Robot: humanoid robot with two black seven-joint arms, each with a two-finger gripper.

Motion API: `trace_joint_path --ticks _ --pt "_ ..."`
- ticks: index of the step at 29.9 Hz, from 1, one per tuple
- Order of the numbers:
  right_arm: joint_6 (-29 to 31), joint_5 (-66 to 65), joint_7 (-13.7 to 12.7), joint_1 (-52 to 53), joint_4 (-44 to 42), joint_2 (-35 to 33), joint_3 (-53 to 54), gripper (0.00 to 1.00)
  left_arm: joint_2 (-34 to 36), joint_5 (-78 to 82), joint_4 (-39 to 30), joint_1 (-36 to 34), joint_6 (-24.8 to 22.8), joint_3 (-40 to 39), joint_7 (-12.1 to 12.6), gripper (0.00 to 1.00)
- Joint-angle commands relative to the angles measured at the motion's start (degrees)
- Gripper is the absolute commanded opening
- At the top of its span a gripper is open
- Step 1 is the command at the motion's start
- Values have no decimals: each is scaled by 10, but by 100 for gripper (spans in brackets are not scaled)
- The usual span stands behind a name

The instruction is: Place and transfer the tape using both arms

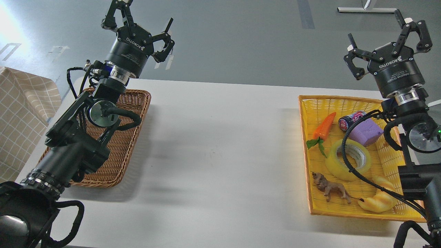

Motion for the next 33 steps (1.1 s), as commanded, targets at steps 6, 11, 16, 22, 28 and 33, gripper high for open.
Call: trace_joint_path --ticks 6,11,16,22,28,33 --pt "0 0 0 0 -1 1 0 100 2 1 -2 0 0 3 -23 98" --pt "0 0 0 -1 0 -1 0 100 1 1 0 0 0 6 -22 98" --pt "0 0 0 -1 0 1 0 100 2 1 0 0 0 5 -23 98" --pt "0 0 0 -1 0 1 0 100 4 1 0 0 0 5 -23 98" --pt "0 0 0 -1 0 1 0 100 2 1 0 0 0 8 -23 98" --pt "0 0 0 -1 0 1 0 100 2 1 0 0 0 6 -25 98"
